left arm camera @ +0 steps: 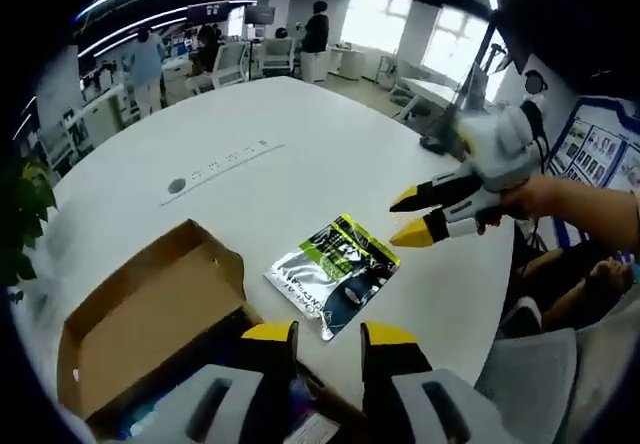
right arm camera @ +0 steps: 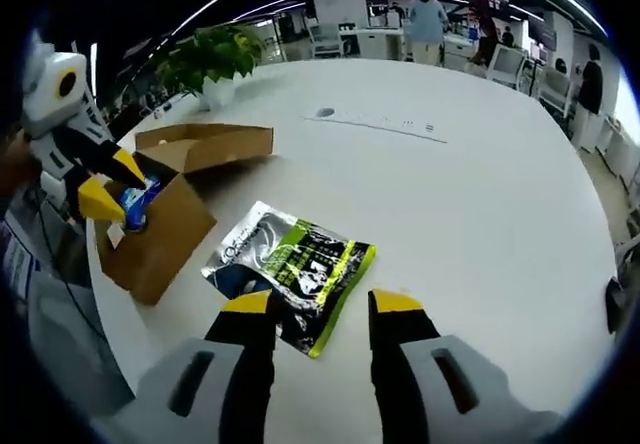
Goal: Operate the shoe box by opening the lid, removing the specified soft item, and placing it in the target area until the item is outside and the box remains undamaged.
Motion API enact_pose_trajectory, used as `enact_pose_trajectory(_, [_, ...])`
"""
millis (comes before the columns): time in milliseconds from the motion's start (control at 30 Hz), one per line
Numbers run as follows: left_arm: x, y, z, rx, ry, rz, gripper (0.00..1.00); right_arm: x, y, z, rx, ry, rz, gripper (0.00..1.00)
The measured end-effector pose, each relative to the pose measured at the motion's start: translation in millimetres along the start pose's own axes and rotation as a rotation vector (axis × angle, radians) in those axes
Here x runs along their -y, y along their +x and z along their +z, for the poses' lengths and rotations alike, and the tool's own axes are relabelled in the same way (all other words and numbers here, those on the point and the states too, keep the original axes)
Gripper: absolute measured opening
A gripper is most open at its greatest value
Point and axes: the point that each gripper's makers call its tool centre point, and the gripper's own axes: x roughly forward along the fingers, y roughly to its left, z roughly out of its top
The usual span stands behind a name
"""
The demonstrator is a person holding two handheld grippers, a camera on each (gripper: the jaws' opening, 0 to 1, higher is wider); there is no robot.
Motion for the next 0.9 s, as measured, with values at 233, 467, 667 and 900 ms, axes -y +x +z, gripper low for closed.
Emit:
enact_pose_trajectory(233, [-11.1,-31,-1.5,0.081,-0.025,0.037,0.29,-28,-15,18.6,0.042,-0.095,0.075,0.55])
enact_pose_trajectory(467, [-22.1,-57,-14.2,0.119,0.008,0.060,0.33,-64,-25,28.5,0.054,-0.187,0.161,0.66])
enact_pose_trajectory(667, [-34.2,-78,-25.9,0.153,0.016,0.092,0.38,-85,-29,37.5,0.067,-0.243,0.187,0.70])
enact_pose_trajectory(900, [-55.4,-102,-46.9,0.188,-0.017,0.141,0.45,-107,-30,46.8,0.083,-0.243,0.224,0.77])
